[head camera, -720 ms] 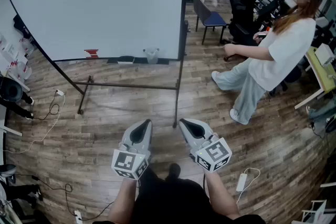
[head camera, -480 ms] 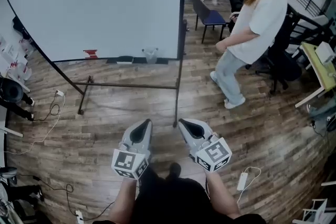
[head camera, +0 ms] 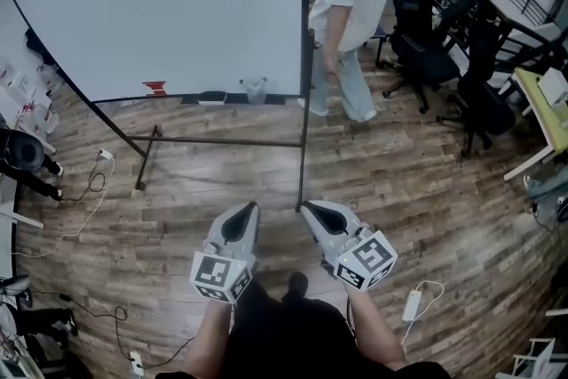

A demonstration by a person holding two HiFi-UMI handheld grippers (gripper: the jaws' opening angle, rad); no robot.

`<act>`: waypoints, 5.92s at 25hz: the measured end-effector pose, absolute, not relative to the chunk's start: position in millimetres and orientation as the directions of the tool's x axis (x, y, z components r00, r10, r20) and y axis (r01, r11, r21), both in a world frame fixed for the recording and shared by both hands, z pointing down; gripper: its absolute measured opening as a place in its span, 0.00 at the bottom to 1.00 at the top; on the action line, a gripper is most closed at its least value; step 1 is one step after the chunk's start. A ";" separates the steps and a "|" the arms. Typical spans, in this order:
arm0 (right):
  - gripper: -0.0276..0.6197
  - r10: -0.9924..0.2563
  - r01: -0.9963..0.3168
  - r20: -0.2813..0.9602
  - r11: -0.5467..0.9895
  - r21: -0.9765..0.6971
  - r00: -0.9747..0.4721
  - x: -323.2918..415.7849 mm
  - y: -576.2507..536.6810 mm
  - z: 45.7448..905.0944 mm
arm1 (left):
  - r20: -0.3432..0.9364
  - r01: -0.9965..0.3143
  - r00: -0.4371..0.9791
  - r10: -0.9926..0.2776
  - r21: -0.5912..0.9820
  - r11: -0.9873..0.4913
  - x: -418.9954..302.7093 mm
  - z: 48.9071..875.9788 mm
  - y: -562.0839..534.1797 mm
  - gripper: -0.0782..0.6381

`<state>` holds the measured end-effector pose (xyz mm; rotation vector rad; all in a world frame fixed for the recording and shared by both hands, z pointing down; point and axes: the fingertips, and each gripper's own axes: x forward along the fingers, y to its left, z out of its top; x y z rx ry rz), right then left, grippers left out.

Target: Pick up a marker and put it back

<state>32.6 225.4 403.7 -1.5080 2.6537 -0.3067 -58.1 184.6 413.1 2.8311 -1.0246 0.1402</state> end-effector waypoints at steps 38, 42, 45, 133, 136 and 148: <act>0.05 -0.926 -0.915 0.155 0.293 -0.278 -0.344 53.2 11.6 433.0 | 0.156 -0.628 0.778 -0.609 0.160 -0.761 -75.7 443.7 -37.2 0.13; 0.05 -0.920 -0.914 0.164 0.305 -0.268 -0.355 43.7 -13.2 433.7 | 0.159 -0.621 0.784 -0.600 0.178 -0.764 -78.2 449.8 -63.0 0.13; 0.05 -0.920 -0.920 0.176 0.302 -0.251 -0.350 39.2 -25.8 435.5 | 0.157 -0.610 0.792 -0.590 0.194 -0.768 -77.2 453.9 -75.1 0.13; 0.05 -0.691 -0.720 0.207 0.643 -0.260 -0.692 173.9 -177.3 456.6 | 0.285 -0.911 0.398 -0.872 0.233 -0.340 27.5 565.1 -292.5 0.27; 0.05 -0.693 -0.721 0.207 0.642 -0.260 -0.691 175.1 -180.0 456.0 | 0.301 -0.915 0.387 -0.871 0.239 -0.324 25.6 568.4 -295.2 0.27; 0.05 -0.691 -0.725 0.222 0.640 -0.255 -0.688 175.2 -180.7 459.2 | 0.322 -0.911 0.401 -0.858 0.239 -0.336 27.7 582.2 -311.8 0.26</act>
